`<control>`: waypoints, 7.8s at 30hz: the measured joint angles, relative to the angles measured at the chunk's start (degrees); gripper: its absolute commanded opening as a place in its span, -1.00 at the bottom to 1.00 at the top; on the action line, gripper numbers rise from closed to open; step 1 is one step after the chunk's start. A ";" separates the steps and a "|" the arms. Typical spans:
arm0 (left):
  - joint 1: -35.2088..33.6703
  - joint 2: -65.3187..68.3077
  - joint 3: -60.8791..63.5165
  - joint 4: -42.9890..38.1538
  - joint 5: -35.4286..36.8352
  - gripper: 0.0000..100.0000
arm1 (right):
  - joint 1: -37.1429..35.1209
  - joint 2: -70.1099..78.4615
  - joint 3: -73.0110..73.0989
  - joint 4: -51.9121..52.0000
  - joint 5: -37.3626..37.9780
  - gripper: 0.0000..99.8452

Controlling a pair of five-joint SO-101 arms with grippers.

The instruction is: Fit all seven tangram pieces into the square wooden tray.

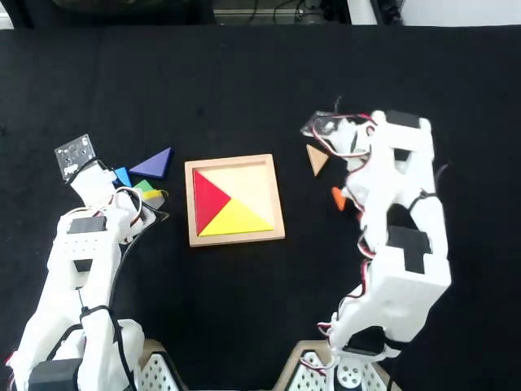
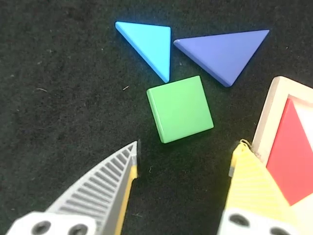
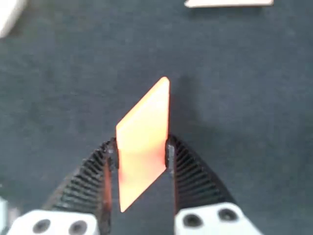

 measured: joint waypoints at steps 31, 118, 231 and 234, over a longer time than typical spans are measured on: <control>0.00 0.00 0.00 0.00 0.00 -0.39 | -15.74 5.98 -1.49 -2.73 -17.85 -0.71; 0.00 0.00 0.00 0.00 0.00 -0.39 | -19.08 4.40 1.76 -8.18 -8.53 -0.98; 0.00 0.00 0.00 0.00 0.00 -0.39 | -34.55 7.82 -7.03 -21.01 -51.78 -0.63; 0.00 0.00 0.00 0.00 0.00 -0.39 | -34.73 11.87 -11.34 -18.46 -51.78 -0.63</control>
